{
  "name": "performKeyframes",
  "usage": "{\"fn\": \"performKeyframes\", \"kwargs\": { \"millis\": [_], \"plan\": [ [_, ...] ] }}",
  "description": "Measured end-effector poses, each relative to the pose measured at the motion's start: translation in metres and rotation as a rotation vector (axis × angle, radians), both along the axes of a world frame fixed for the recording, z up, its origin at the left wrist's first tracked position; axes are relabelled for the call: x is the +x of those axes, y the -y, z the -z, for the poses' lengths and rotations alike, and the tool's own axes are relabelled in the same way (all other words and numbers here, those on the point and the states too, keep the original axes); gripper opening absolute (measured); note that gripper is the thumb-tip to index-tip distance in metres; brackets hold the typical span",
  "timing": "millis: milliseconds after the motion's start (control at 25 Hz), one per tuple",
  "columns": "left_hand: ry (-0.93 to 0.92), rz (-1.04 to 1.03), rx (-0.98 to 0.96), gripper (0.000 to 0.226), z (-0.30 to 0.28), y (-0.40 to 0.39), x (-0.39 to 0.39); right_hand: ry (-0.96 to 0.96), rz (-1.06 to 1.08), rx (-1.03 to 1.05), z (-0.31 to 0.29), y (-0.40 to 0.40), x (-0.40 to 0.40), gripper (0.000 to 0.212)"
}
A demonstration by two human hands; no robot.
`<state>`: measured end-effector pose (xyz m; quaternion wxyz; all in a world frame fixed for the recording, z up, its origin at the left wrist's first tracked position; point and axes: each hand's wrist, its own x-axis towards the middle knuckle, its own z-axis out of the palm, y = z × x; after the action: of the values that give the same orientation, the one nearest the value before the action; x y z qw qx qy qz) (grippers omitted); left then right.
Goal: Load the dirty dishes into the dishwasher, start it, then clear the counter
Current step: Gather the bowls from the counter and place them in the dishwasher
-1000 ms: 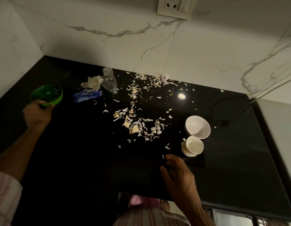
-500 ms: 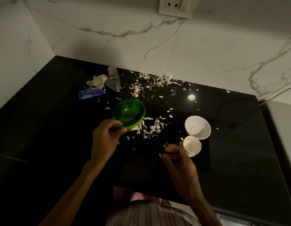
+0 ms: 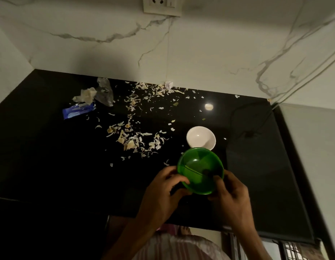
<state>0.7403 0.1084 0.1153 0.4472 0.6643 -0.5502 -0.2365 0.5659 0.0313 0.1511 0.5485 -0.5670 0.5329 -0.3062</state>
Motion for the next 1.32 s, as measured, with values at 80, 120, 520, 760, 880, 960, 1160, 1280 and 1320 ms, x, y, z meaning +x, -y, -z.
{"fn": "performKeyframes", "kwargs": {
  "millis": [80,120,520,760,880,960,1160,1280,1320],
  "plan": [
    [-0.004,0.064,0.041,0.037,0.002,0.009,-0.013,-0.050,0.062,-0.015,0.008,0.009,-0.023,0.021],
    [-0.014,0.075,0.065,0.046,0.003,0.013,-0.016,-0.078,0.088,-0.016,0.012,0.015,-0.034,0.022],
    [0.012,-0.189,0.206,0.087,0.027,0.073,-0.036,-0.171,0.123,0.135,0.059,0.057,-0.089,0.025],
    [0.068,-0.311,0.144,0.076,0.044,0.084,-0.053,-0.118,0.089,0.204,0.068,0.074,-0.092,0.025],
    [0.088,-0.347,0.153,0.073,0.039,0.085,-0.052,-0.124,0.067,0.208,0.067,0.080,-0.094,0.030],
    [0.081,-0.356,0.157,0.073,0.031,0.078,-0.053,-0.179,0.093,0.157,0.063,0.076,-0.099,0.042],
    [-0.054,-0.324,0.174,0.074,-0.008,0.035,-0.074,-0.139,0.155,-0.100,0.033,0.036,-0.107,0.033],
    [-0.215,-0.308,0.222,0.070,-0.023,0.002,-0.090,-0.013,0.009,-0.024,0.022,-0.005,-0.101,0.023],
    [-0.275,-0.304,0.244,0.068,-0.026,-0.009,-0.095,0.031,-0.037,0.006,0.019,-0.019,-0.098,0.025]
  ]
}}
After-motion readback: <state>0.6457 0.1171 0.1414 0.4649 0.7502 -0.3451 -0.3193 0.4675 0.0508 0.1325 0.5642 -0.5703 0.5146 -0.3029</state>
